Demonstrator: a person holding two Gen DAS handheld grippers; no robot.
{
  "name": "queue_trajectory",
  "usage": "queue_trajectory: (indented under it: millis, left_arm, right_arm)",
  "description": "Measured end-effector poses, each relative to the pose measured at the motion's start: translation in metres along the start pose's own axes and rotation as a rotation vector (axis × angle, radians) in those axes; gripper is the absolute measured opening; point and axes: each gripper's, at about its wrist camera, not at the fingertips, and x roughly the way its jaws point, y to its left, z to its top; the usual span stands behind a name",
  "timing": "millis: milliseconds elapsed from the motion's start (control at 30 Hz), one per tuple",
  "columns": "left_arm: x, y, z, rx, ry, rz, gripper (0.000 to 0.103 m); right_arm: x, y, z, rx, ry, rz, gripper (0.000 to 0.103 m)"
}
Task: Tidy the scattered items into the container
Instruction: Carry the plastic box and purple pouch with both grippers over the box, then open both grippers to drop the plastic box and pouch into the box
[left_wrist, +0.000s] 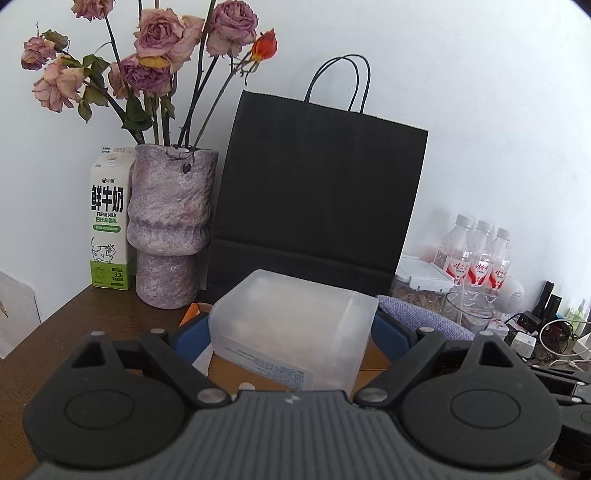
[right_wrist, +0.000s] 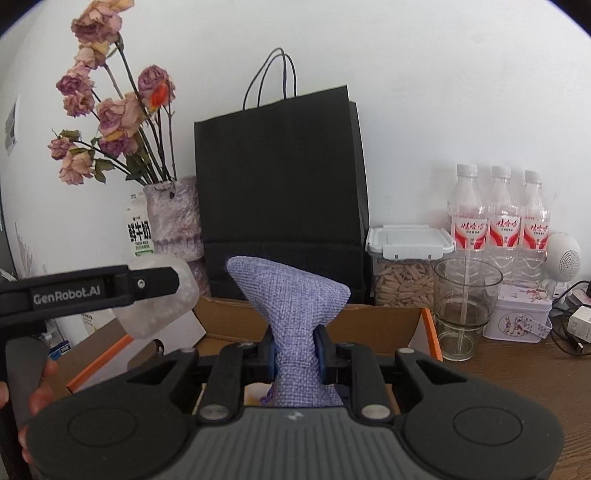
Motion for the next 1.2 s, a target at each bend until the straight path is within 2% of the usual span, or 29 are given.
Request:
queue_trajectory:
  millis: [233, 500, 600, 667, 700, 733, 767, 933, 1033, 1200]
  left_arm:
    - [0.022, 0.003, -0.008, 0.002, 0.058, 0.012, 0.093]
    - [0.027, 0.002, -0.011, 0.011, 0.084, 0.012, 0.094]
    - [0.027, 0.000, -0.012, 0.021, 0.092, 0.012, 0.095]
    - [0.025, -0.002, -0.012, 0.034, 0.078, 0.020, 0.103]
    - [0.023, -0.002, -0.010, 0.038, 0.066, 0.028, 0.103]
    - [0.021, -0.002, -0.009, 0.041, 0.062, 0.037, 0.103]
    - [0.020, -0.002, -0.008, 0.041, 0.062, 0.043, 0.103]
    - [0.018, 0.002, -0.006, 0.018, 0.065, 0.062, 0.103]
    - [0.015, 0.002, -0.005, 0.018, 0.056, 0.065, 0.103]
    - [0.011, 0.002, -0.003, 0.020, 0.043, 0.066, 0.103]
  right_arm:
    - [0.017, -0.003, -0.013, -0.003, 0.053, -0.015, 0.019]
    - [0.019, -0.003, -0.015, -0.009, 0.066, -0.022, 0.019]
    - [0.018, -0.002, -0.015, -0.015, 0.071, -0.035, 0.032]
    - [0.016, -0.001, -0.014, -0.017, 0.070, -0.042, 0.066]
    - [0.014, -0.001, -0.013, -0.019, 0.063, -0.050, 0.075]
    - [0.013, 0.000, -0.012, -0.022, 0.060, -0.055, 0.088]
    - [0.011, 0.000, -0.011, -0.027, 0.061, -0.053, 0.092]
    - [0.005, -0.001, -0.005, -0.003, 0.062, -0.025, 0.095]
    - [0.003, 0.001, -0.005, -0.014, 0.055, -0.040, 0.101]
    - [0.004, 0.001, -0.006, -0.020, 0.057, -0.046, 0.101]
